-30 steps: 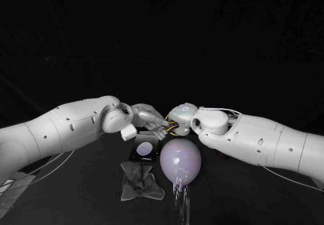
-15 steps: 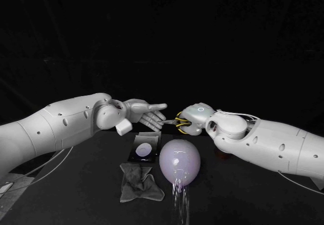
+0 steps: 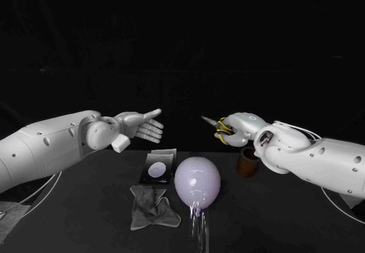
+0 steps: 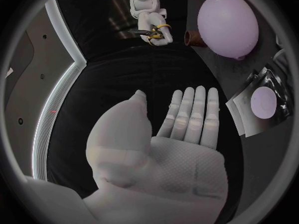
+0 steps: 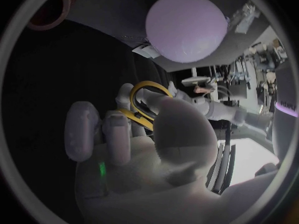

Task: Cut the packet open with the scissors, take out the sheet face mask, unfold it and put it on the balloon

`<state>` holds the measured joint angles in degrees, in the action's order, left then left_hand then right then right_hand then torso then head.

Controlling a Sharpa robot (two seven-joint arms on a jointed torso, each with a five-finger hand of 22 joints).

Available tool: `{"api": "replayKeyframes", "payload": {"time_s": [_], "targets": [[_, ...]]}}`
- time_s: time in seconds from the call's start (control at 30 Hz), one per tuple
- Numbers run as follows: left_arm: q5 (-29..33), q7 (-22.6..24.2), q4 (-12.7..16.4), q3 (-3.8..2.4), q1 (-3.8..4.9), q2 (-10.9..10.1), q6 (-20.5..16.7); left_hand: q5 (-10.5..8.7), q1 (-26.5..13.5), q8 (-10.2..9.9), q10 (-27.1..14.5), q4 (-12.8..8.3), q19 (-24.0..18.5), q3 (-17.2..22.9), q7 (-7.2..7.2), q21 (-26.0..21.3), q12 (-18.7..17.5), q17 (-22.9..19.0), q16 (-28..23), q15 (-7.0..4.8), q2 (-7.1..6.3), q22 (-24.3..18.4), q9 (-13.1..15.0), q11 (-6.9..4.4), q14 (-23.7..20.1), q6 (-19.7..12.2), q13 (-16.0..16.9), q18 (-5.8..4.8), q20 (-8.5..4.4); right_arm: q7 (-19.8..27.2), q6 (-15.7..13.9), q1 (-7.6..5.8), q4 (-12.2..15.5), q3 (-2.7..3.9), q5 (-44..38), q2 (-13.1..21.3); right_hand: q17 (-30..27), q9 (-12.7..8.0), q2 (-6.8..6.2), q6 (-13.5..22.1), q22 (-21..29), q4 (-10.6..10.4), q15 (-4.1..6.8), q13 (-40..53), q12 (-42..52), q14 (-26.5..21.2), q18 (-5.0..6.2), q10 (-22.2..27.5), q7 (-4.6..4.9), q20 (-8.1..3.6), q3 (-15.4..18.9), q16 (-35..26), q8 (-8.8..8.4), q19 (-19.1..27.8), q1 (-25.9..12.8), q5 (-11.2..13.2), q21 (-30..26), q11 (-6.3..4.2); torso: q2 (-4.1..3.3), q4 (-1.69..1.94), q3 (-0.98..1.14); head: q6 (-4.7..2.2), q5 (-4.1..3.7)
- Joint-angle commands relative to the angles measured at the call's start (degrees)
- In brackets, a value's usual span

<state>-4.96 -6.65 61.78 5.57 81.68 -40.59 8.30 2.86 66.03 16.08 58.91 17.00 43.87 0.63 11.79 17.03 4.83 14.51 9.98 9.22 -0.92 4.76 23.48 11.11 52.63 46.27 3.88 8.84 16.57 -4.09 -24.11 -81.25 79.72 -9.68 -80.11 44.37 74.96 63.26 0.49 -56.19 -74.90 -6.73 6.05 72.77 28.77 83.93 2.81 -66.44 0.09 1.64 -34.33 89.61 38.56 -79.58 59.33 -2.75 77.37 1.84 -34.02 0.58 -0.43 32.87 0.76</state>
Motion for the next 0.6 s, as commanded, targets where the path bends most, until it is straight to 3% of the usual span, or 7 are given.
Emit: {"api": "replayKeyframes", "payload": {"time_s": [0.03, 0.1, 0.13, 0.2, 0.3, 0.4, 0.6], "targets": [[2.26, 4.34, 1.60, 0.16, -1.01, -1.07, -4.07, -0.11, 0.61, 0.35, 0.71, -0.17, 0.68, -0.37, 2.53, -0.28, 0.40, 0.11, 0.41, -0.15, 0.50, -0.12, 0.09, -0.05, 0.59, 0.49, 0.07, 1.13, -0.01, 11.10, -4.42, -0.13, 1.53, -0.03, 37.29, 2.03, 15.02, 0.80, -0.73, -0.28, -1.88, -8.01, 0.28, 17.23, 61.23, 6.06, 1.51, -23.56, 0.00, -0.19, -6.59, 0.39, 0.66, 1.82, -0.39, -0.05, -2.18, -5.51, -0.04, 0.00, -0.04, 0.10, -1.35], [2.36, 4.78, 2.04, 0.20, -1.32, -1.47, -4.45, -0.11, 0.87, 0.41, 0.84, -0.17, 0.77, -0.43, 2.49, -0.27, 0.47, 0.14, 0.53, -0.19, 0.67, -0.14, 0.11, -0.09, 0.67, 0.59, 0.08, 1.15, -0.01, 12.11, -4.14, -0.11, 2.04, -0.07, 41.86, 2.72, 14.85, 1.63, -1.37, -1.56, -1.67, -8.79, 0.29, 17.23, 61.23, 6.02, 1.57, -23.56, -0.19, -0.32, -5.12, 0.33, 1.66, 2.05, -1.22, -0.13, -2.53, -5.64, -0.07, -0.03, -0.01, 0.22, -1.65], [2.46, 5.24, 2.45, 0.23, -1.60, -1.85, -4.83, -0.10, 1.24, 0.50, 1.04, -0.19, 0.88, -0.44, 2.43, -0.26, 0.59, 0.20, 0.71, -0.26, 0.94, -0.16, 0.14, -0.16, 0.82, 0.75, 0.10, 1.19, -0.02, 12.93, -3.79, -0.05, 2.63, -0.13, 45.89, 3.41, 14.41, 3.72, -2.17, -4.17, -1.25, -9.02, 0.51, 17.23, 61.23, 5.91, 1.66, -23.56, -0.57, -0.27, -3.66, 0.19, 5.16, 2.46, -1.64, 0.00, -3.11, -5.86, -0.10, 0.00, 0.02, 0.24, -1.87], [2.60, 6.18, 3.13, 0.29, -2.07, -2.56, -5.54, -0.10, 1.88, 0.63, 1.28, -0.20, 1.08, -0.60, 2.36, -0.25, 0.75, 0.28, 0.98, -0.35, 1.24, -0.20, 0.18, -0.25, 0.97, 0.94, 0.10, 1.23, -0.03, 14.18, -3.11, 0.10, 3.73, -0.23, 51.82, 4.51, 13.65, 11.00, -2.53, -12.77, -0.51, -8.44, 1.20, 17.23, 61.23, 5.71, 1.90, -23.56, -1.61, -0.37, -0.61, -0.07, 18.27, 3.15, -1.27, -0.19, -4.18, -6.80, -0.15, -0.05, 0.05, 0.46, -2.52], [2.70, 7.82, 3.96, 0.36, -2.72, -3.48, -6.47, -0.09, 3.90, 0.89, 1.71, -0.28, 1.43, -1.02, 2.17, -0.26, 1.05, 0.46, 1.56, -0.52, 1.37, -0.29, 0.24, -0.43, 1.18, 1.27, 0.09, 1.30, -0.04, 15.33, -2.31, 0.33, 5.07, -0.37, 57.96, 5.75, 13.72, 19.50, -2.81, -21.82, -0.15, -6.15, 2.10, 17.23, 61.23, 5.72, 2.03, -23.56, -2.90, -1.23, 3.14, -0.07, 33.80, 3.36, 0.97, -0.47, -5.02, -7.83, -0.16, -0.11, 0.08, 0.52, -3.58], [2.56, 10.13, 4.93, 0.44, -3.51, -4.38, -7.27, -0.09, 6.06, 1.06, 1.95, -0.38, 1.67, -1.42, 1.99, -0.30, 1.24, 0.59, 2.01, -0.64, 1.21, -0.38, 0.26, -0.58, 1.25, 1.45, 0.07, 1.35, -0.07, 15.93, -0.03, 0.59, 6.18, -0.51, 62.55, 6.91, 15.04, 23.42, -2.78, -27.32, -4.36, -3.90, 2.42, 17.23, 61.23, 6.07, 0.68, -23.56, -3.37, -3.01, 4.82, 0.39, 42.30, -0.75, 3.03, -0.60, -0.19, -8.68, -0.14, 0.01, 0.03, 0.30, -5.17], [-0.99, 16.70, 7.60, 0.52, -5.55, -6.04, -9.51, 0.02, 19.28, 1.97, 4.21, -5.04, 3.99, 0.86, -0.59, 0.68, 2.14, 1.40, 4.10, -2.31, 0.51, -0.10, 0.22, -2.65, 3.72, 3.65, 0.18, 1.79, -0.49, 15.53, 7.12, 1.22, 8.70, -0.78, 67.35, 8.83, 15.04, 25.09, 0.57, -30.57, -9.61, -5.65, 3.40, 17.23, 61.23, 6.07, -0.89, -23.56, -4.44, -4.15, 6.39, 0.39, 47.31, -5.47, 0.74, -0.43, 5.96, -9.28, -0.10, 0.00, 0.03, 0.13, -6.61]]}}
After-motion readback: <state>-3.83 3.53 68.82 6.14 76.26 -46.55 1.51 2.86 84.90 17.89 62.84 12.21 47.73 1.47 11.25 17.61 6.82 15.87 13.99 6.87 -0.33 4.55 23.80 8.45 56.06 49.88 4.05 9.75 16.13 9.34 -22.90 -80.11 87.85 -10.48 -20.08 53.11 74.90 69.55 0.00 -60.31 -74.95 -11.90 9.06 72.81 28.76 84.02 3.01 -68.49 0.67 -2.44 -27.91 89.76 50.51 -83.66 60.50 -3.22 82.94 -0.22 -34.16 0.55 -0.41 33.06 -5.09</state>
